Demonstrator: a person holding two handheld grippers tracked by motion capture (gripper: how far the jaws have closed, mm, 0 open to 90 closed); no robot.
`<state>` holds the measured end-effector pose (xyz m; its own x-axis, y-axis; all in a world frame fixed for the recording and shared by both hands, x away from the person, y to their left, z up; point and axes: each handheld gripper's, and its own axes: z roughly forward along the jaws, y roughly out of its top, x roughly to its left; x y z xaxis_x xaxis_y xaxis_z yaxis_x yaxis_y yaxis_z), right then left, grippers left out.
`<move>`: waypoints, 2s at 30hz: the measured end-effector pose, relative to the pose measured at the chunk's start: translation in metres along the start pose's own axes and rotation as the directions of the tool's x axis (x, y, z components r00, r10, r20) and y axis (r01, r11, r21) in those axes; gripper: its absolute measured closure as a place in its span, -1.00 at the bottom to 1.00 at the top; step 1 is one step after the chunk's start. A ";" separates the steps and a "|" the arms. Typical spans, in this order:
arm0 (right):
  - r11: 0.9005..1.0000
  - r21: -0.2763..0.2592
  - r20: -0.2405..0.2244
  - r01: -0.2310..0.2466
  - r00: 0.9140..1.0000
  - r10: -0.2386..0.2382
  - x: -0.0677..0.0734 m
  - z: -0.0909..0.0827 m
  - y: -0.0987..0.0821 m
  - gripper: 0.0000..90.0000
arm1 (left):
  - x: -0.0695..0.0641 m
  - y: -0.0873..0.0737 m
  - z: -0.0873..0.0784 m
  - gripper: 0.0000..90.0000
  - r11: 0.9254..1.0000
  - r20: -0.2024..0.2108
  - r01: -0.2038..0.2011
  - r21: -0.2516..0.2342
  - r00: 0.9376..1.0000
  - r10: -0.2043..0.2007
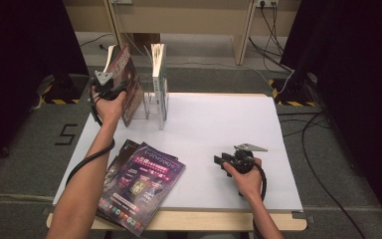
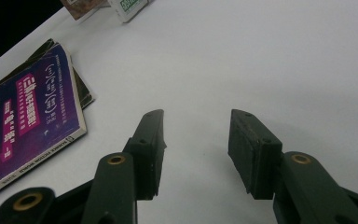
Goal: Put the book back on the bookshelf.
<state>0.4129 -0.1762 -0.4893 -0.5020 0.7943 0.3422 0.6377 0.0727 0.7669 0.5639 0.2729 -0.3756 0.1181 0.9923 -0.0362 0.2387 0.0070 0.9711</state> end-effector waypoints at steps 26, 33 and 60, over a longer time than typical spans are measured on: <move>1.000 -0.008 0.002 0.014 1.000 -0.014 0.007 -0.001 0.006 0.24 | 0.018 -0.033 -0.040 0.06 0.985 0.062 0.129 0.111 0.989 -0.136; 1.000 0.006 -0.009 0.014 1.000 -0.014 0.014 0.000 0.008 0.25 | 0.020 -0.051 -0.059 0.04 0.973 0.115 0.131 0.188 0.981 -0.155; 0.987 0.146 -0.086 0.073 0.994 -0.061 0.048 0.022 0.005 0.25 | 0.016 -0.123 -0.116 0.08 0.880 0.347 0.033 0.475 0.911 -0.222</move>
<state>0.4047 -0.1249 -0.4809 -0.5882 0.7338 0.3400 0.6778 0.2180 0.7021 0.4245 0.3027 -0.4682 0.3895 0.8597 -0.3304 0.6714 -0.0195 0.7408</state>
